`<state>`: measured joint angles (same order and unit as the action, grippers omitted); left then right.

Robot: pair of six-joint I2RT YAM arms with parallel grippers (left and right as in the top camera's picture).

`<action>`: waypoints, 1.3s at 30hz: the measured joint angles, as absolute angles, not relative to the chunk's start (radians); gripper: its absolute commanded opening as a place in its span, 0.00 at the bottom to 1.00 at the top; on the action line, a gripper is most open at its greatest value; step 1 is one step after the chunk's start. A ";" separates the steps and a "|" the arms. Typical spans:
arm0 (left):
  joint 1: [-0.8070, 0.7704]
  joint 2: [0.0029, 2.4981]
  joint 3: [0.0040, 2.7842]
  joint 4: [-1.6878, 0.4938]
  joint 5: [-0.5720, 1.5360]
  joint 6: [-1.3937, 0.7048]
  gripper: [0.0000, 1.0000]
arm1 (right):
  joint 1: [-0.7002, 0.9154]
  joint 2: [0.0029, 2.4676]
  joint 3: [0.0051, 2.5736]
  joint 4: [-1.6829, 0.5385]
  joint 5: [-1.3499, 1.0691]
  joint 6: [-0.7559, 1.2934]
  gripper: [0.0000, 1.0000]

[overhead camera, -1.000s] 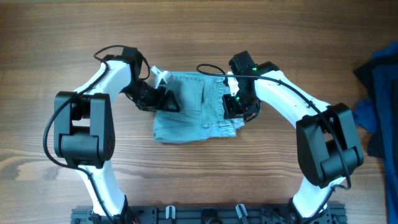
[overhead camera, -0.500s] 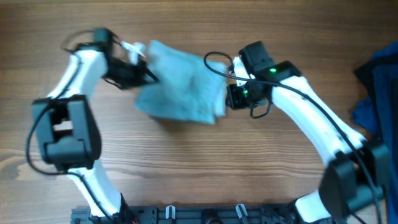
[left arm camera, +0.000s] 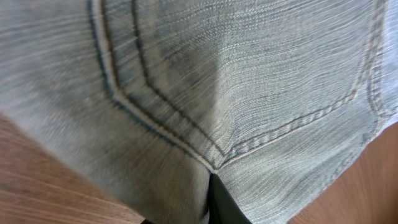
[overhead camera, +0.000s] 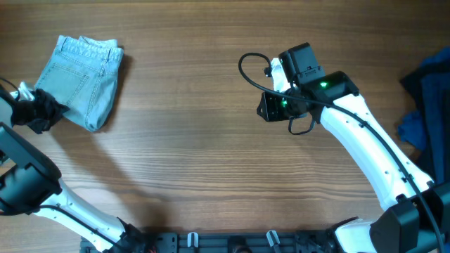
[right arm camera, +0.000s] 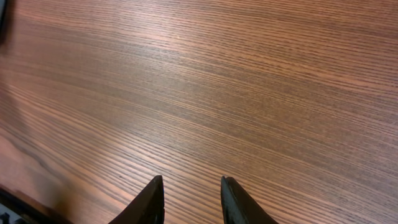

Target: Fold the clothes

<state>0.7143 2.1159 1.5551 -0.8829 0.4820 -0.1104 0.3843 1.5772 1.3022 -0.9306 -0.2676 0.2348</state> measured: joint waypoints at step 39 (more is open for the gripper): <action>0.107 1.256 1.693 -1.228 0.299 0.018 1.00 | 0.224 1.190 1.394 -0.816 -0.222 0.203 1.00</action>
